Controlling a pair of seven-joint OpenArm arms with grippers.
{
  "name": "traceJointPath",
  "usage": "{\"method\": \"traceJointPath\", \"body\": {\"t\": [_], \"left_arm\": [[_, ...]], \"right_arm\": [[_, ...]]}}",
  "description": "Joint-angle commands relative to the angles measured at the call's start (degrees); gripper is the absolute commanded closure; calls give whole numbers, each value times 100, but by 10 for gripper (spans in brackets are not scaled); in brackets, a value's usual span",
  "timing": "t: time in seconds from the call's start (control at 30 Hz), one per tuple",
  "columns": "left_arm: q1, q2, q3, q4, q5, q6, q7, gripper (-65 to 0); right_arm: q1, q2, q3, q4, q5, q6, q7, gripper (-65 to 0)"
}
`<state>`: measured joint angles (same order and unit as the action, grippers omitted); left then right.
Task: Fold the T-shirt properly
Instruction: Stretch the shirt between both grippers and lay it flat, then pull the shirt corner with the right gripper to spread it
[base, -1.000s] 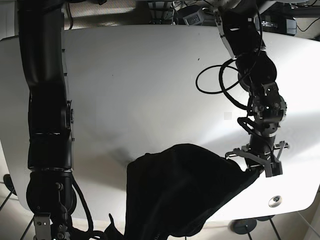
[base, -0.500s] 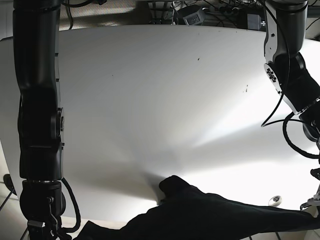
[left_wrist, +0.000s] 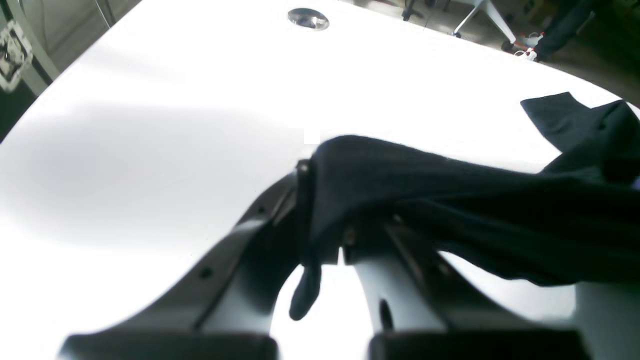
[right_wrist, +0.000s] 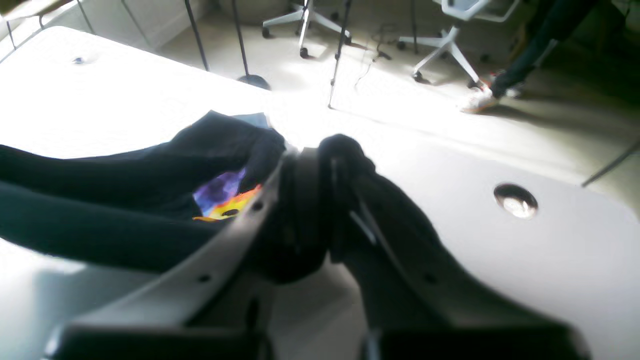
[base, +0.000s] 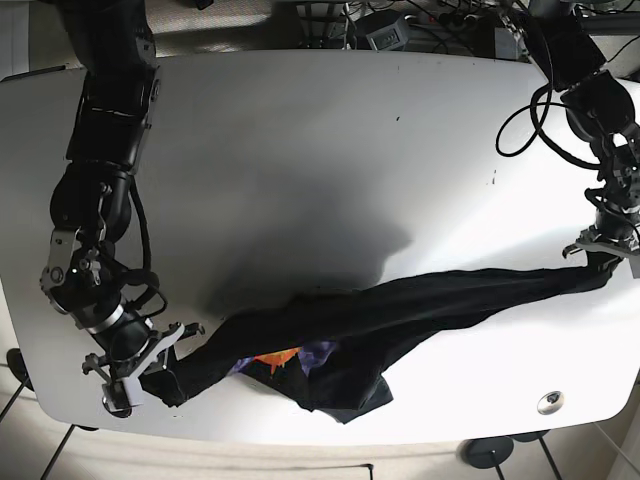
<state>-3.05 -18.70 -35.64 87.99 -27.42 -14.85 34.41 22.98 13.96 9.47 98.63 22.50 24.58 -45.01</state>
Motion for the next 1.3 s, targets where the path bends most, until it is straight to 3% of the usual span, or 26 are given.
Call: {"method": "traceJointPath", "body": {"t": [0.03, 0.17, 0.27, 0.43, 0.53, 0.67, 0.8, 0.83, 0.9, 1.03, 1.1, 1.3], "left_arm": [[186, -139, -177, 94, -111, 48, -202, 0], [705, -130, -318, 94, -111, 48, -202, 0], [1013, -130, -520, 76, -93, -216, -193, 0], [1514, -130, -564, 120, -111, -515, -61, 0], [1646, -139, -740, 85, -102, -541, 264, 0], [1848, -139, -1162, -135, -76, -1157, 370, 0], [1865, -332, -1205, -785, -84, -1429, 326, 0], [1865, -394, -1197, -908, -84, -1464, 326, 0], [1760, -411, -1197, -996, -84, -1491, 326, 0], [1707, -578, -1205, -1005, -84, -1482, 326, 0], [1698, -578, -1205, -996, -84, -1455, 326, 0], [1391, -658, -1214, -1005, -84, -1447, 361, 0]], "right_arm": [[-606, 51, 173, 559, 40, 8, 119, -19], [-1986, 42, 622, 1078, 93, 8, 137, -19], [-2971, -380, 1079, 1262, 58, 26, 154, -19], [-4070, -811, 1360, 1447, 93, 26, 154, -19], [-4492, -969, 1457, 1447, 93, 26, 154, -19], [-4984, -1338, 1545, 1438, 58, 61, 154, -19], [-5186, -1541, 1554, 1429, 49, 34, 154, -30], [-5265, -1558, 1554, 1447, 75, 34, 154, -60], [-5327, -1558, 1554, 1570, 101, 43, 163, -187], [-5133, -1558, 1518, 1719, 110, 87, 163, -545], [-4887, -1523, 1545, 1702, 110, 87, 163, -588], [-3656, -1286, 1510, 1210, 93, 87, 137, -591]]}}
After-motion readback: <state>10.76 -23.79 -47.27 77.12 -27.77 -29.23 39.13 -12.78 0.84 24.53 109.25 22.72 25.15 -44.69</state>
